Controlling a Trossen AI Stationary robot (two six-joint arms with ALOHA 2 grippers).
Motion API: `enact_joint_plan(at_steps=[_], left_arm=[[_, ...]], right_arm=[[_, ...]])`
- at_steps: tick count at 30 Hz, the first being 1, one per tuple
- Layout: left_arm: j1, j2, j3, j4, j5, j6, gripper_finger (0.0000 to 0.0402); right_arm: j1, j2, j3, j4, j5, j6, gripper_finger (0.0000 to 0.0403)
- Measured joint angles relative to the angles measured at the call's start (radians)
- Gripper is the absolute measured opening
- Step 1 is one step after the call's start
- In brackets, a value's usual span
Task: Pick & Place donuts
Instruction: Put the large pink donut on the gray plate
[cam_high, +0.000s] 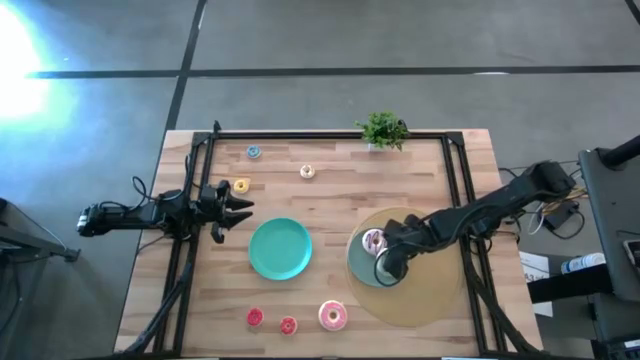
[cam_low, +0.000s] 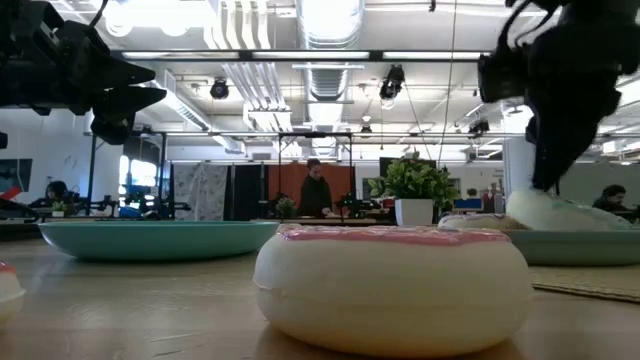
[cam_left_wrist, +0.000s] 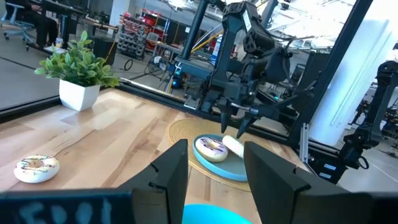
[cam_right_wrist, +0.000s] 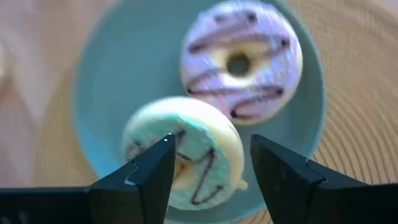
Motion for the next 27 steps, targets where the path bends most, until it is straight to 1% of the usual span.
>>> enact_joint_plan(at_steps=[3,6,8,9,11,16,19,21,22,23,26,27], left_arm=[[0.000,0.000,0.000,0.000,0.000,0.000,0.0131],[0.000,0.000,0.000,0.000,0.000,0.000,0.0131],[0.000,0.000,0.000,0.000,0.000,0.000,0.0131],[0.000,0.001,0.000,0.000,0.000,0.000,0.0131],[0.000,0.001,0.000,0.000,0.000,0.000,0.0131],[0.000,0.006,0.000,0.000,0.000,0.000,0.0131],[0.000,0.007,0.000,0.000,0.000,0.000,0.0131],[0.000,0.008,0.000,0.015,-0.026,-0.019,0.0131],[0.000,0.009,0.000,0.050,-0.050,-0.080,0.0131],[0.001,0.009,0.000,0.087,-0.057,-0.183,0.0131],[0.000,0.009,0.000,0.174,-0.059,-0.581,0.0131],[0.000,0.009,0.000,0.192,-0.061,-0.684,0.0131]], right_arm=[[0.000,-0.005,0.049,0.033,-0.001,-0.112,0.0201],[-0.007,0.005,0.096,0.054,0.005,-0.286,0.0201],[-0.017,0.012,0.125,0.058,0.036,-0.375,0.0201],[-0.024,0.018,0.138,0.055,0.052,-0.393,0.0201],[-0.034,0.023,0.160,0.057,0.067,-0.388,0.0201],[-0.057,0.019,0.172,0.030,0.074,-0.280,0.0201],[-0.057,0.017,0.178,0.028,0.077,-0.269,0.0201],[-0.055,0.016,0.182,0.027,0.075,-0.249,0.0201],[-0.055,0.016,0.185,0.026,0.074,-0.230,0.0201],[-0.055,0.016,0.187,0.027,0.074,-0.211,0.0201],[-0.056,0.016,0.196,0.028,0.075,-0.166,0.0201],[-0.056,0.015,0.197,0.030,0.075,-0.154,0.0201]])
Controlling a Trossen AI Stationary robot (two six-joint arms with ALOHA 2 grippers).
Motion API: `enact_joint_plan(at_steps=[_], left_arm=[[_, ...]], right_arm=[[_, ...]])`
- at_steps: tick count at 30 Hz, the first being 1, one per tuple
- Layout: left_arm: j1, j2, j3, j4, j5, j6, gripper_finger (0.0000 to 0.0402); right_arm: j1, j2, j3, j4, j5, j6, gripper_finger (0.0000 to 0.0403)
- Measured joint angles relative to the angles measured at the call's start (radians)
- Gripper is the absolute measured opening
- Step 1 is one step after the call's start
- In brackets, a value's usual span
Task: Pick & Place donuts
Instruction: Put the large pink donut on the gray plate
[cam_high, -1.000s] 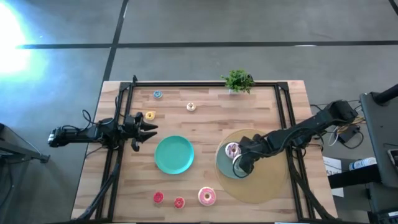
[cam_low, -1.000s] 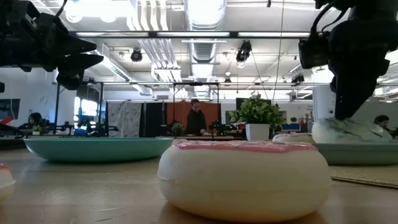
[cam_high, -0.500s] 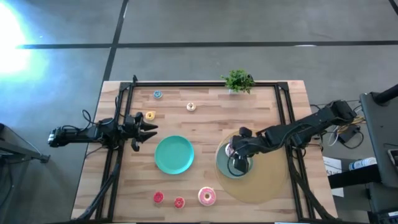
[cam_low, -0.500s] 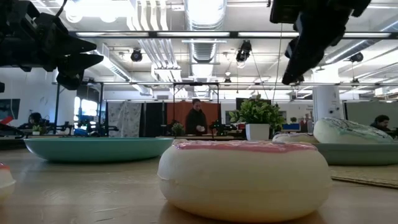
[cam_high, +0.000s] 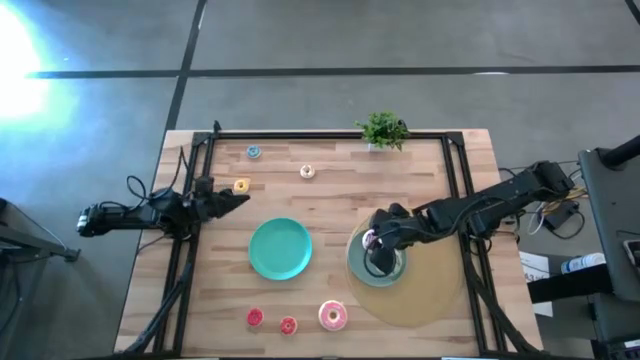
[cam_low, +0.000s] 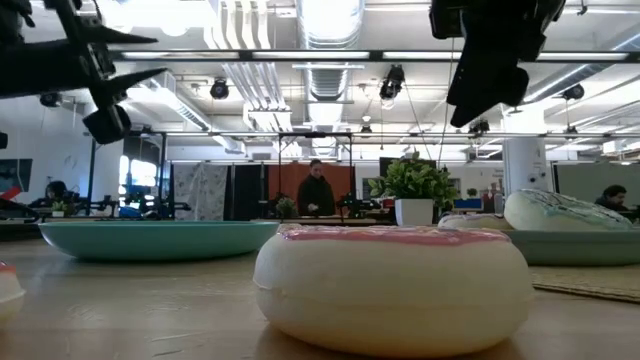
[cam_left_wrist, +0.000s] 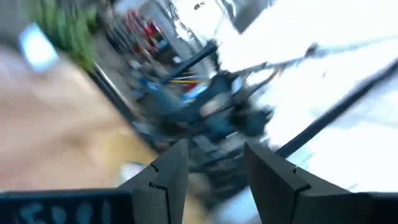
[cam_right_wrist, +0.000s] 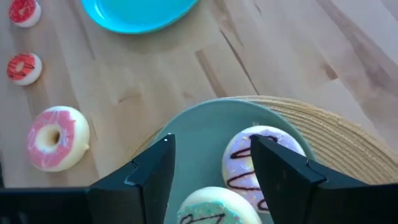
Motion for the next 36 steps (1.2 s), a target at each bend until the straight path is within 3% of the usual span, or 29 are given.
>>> enact_joint_plan(at_steps=[10,15,22,26,31,36], left_arm=[[0.001,0.002,0.000,0.075,-0.213,-0.244,0.0131],[0.000,0.006,0.000,0.117,-0.134,-0.222,0.0131],[0.000,0.033,0.000,0.078,-0.138,-0.200,0.0131],[0.000,0.054,0.000,0.066,-0.128,-0.207,0.0131],[-0.001,0.075,0.005,0.067,-0.024,-0.247,0.0131],[-0.004,0.165,0.124,0.025,0.035,-0.188,0.0127]], right_arm=[[0.001,0.000,0.000,0.003,-0.011,0.069,0.0201],[-0.002,0.021,0.000,0.111,-0.151,0.008,0.0201],[-0.004,0.162,-0.001,0.209,-0.318,-0.103,0.0201],[0.002,0.232,0.050,0.244,-0.335,-0.191,0.0201],[0.001,0.336,0.192,0.188,-0.322,-0.284,0.0201],[0.011,0.373,0.282,0.115,-0.255,-0.255,0.0201]])
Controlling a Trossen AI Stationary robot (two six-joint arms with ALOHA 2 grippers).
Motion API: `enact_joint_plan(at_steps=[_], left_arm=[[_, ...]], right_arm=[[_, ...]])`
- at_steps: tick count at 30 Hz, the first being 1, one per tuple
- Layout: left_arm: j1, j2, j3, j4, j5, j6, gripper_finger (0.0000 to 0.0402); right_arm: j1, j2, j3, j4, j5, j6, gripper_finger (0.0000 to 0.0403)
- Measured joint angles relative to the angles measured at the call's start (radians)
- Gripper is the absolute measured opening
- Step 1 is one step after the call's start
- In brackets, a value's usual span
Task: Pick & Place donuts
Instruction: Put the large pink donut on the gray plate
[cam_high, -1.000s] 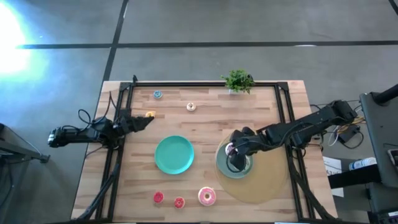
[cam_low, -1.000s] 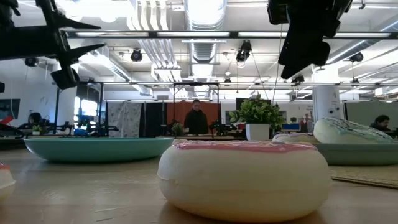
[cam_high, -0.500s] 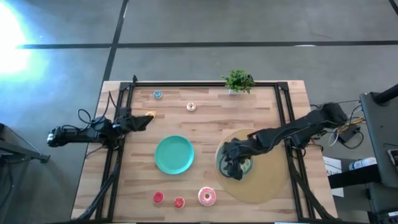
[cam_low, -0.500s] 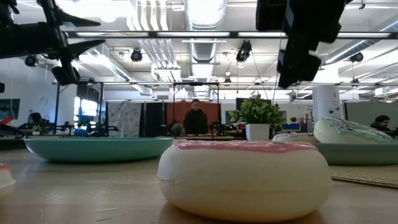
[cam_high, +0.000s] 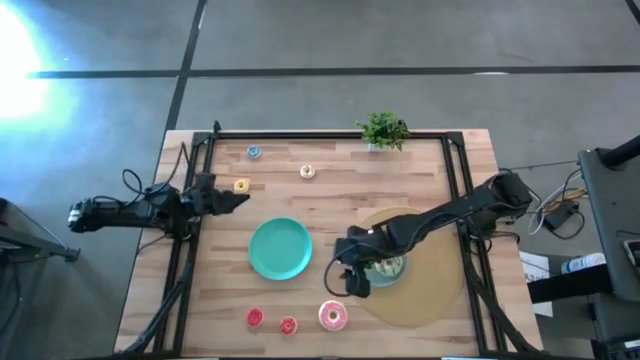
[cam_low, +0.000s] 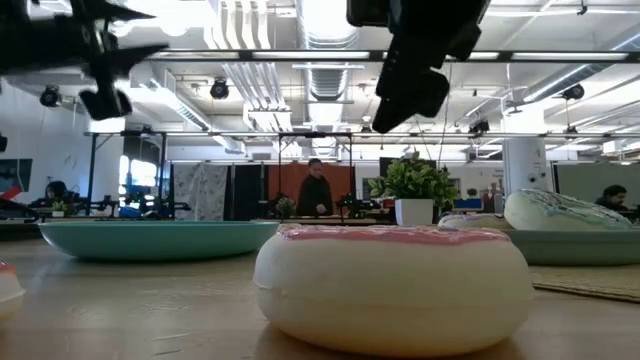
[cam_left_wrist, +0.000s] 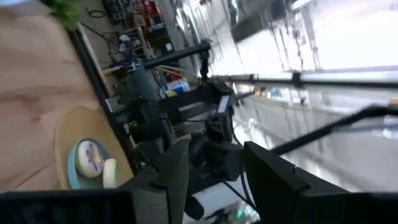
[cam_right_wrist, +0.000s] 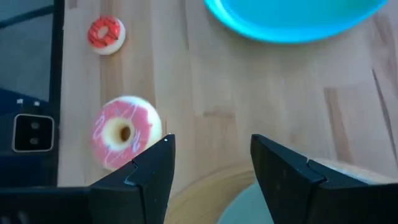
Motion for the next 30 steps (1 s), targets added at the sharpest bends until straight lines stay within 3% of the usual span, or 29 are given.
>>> enact_joint_plan(at_steps=[6,11,13,20,26,30], left_arm=[[-0.016,0.287,0.216,-0.160,0.144,0.202,0.0118],[-0.129,0.581,0.354,-0.183,0.198,0.332,0.0118],[-0.203,0.691,0.410,-0.191,0.169,0.375,0.0117],[-0.427,1.034,0.678,-0.481,-0.145,0.461,0.0117],[-0.464,1.285,0.875,-0.492,-0.148,0.442,0.0117],[-0.467,1.436,0.981,-0.524,-0.084,0.379,0.0117]], right_arm=[[0.036,-0.062,-0.004,-0.173,0.073,0.057,0.0201],[0.064,-0.201,-0.082,-0.274,0.143,0.181,0.0201],[0.073,-0.273,-0.127,-0.280,0.182,0.239,0.0201],[0.113,-0.494,-0.299,-0.288,0.257,0.337,0.0201],[0.152,-0.638,-0.413,-0.291,0.258,0.308,0.0201],[0.175,-0.721,-0.457,-0.291,0.257,0.269,0.0201]])
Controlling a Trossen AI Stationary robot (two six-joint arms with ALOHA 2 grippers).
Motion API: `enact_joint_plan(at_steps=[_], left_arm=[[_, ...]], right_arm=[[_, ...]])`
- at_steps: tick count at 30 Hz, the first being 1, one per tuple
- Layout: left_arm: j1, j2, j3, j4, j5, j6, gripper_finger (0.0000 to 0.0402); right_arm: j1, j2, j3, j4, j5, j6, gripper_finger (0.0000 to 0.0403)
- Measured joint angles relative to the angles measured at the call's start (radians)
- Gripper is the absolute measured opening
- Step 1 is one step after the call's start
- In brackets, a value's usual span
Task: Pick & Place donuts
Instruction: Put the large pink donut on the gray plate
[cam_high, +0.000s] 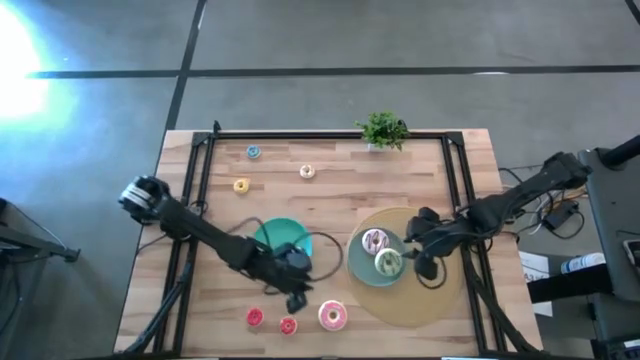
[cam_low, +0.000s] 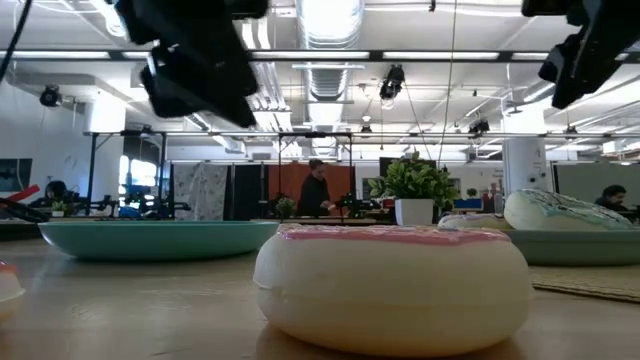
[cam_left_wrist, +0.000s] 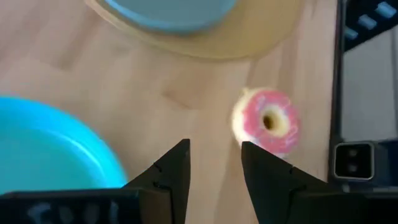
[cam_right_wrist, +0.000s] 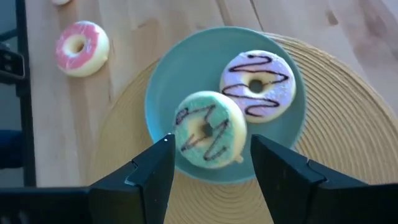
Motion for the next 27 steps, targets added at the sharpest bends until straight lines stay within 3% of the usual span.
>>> enact_joint_plan(at_steps=[5,9,16,22,27], left_arm=[[-0.002,0.139,0.158,-0.014,0.076,-0.038,0.0117],[-0.004,0.251,0.283,-0.059,0.113,0.016,0.0117],[-0.004,0.397,0.473,-0.302,0.193,0.032,0.0117],[-0.010,0.445,0.568,-0.352,0.184,0.024,0.0117],[-0.011,0.457,0.578,-0.354,0.175,0.059,0.0117]], right_arm=[[0.003,-0.080,-0.022,-0.003,0.002,-0.065,0.0201],[0.003,-0.115,-0.022,0.000,0.035,-0.112,0.0201],[0.003,-0.124,-0.022,-0.003,0.059,-0.163,0.0201],[0.003,-0.118,-0.022,-0.002,0.084,-0.197,0.0201],[0.002,-0.118,-0.023,-0.002,0.106,-0.197,0.0201]])
